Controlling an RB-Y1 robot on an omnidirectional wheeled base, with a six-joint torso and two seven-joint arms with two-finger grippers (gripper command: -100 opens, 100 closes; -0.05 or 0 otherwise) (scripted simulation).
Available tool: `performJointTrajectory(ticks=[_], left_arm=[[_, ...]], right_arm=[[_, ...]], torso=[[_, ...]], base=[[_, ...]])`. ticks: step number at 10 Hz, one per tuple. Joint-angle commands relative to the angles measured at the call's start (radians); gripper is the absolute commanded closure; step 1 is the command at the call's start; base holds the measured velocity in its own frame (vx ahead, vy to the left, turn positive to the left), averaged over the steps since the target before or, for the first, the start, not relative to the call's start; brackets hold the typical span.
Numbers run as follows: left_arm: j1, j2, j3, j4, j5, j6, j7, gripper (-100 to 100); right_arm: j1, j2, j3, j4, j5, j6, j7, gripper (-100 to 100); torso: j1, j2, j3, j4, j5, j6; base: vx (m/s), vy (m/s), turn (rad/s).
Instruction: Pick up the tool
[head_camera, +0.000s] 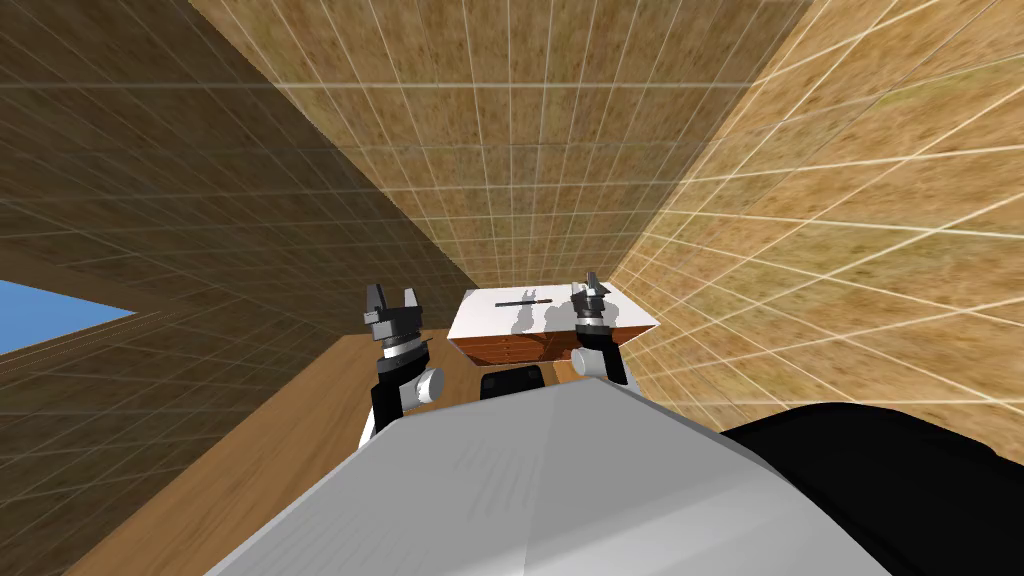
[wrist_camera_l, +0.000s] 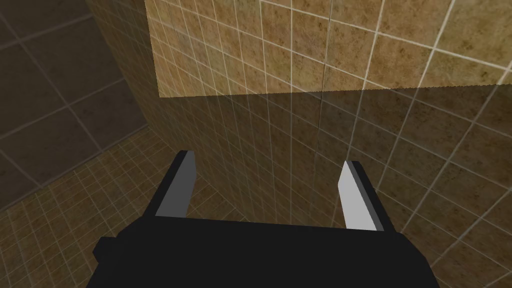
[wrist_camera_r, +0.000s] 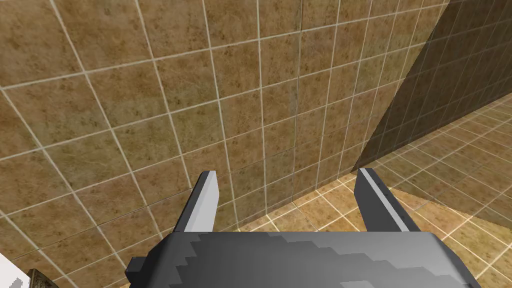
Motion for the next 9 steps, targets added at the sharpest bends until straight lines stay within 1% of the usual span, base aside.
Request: performJointTrajectory(ticks=[1, 3, 5, 8, 9], left_arm=[[0.000, 0.000, 0.000, 0.000, 0.000, 0.000, 0.000, 0], [0.000, 0.000, 0.000, 0.000, 0.000, 0.000, 0.000, 0], [0.000, 0.000, 0.000, 0.000, 0.000, 0.000, 0.000, 0], [0.000, 0.000, 0.000, 0.000, 0.000, 0.000, 0.000, 0], [0.000, 0.000, 0.000, 0.000, 0.000, 0.000, 0.000, 0]], right_arm=[[0.016, -0.046, 0.015, 0.020, 0.013, -0.001, -0.012, -100], [0.042, -0.092, 0.036, 0.055, 0.030, -0.002, -0.027, -100], [0.078, -0.145, 0.066, 0.105, 0.054, -0.003, -0.043, -100], [0.145, -0.235, 0.125, 0.206, 0.099, -0.007, -0.065, -100], [0.145, -0.236, 0.125, 0.226, 0.099, -0.007, -0.065, -100]], torso=[[0.000, 0.000, 0.000, 0.000, 0.000, 0.000], [0.002, 0.004, 0.002, 0.001, 0.000, 0.000], [0.001, 0.007, 0.004, 0.002, 0.000, 0.000], [0.002, 0.007, 0.004, 0.002, 0.000, 0.000], [0.003, 0.009, 0.005, 0.002, 0.001, 0.000]], base=[[-0.051, 0.015, 0.084], [-0.088, 0.027, 0.097], [-0.107, 0.018, 0.129], [-0.108, 0.045, 0.204], [-0.092, 0.029, 0.057]])
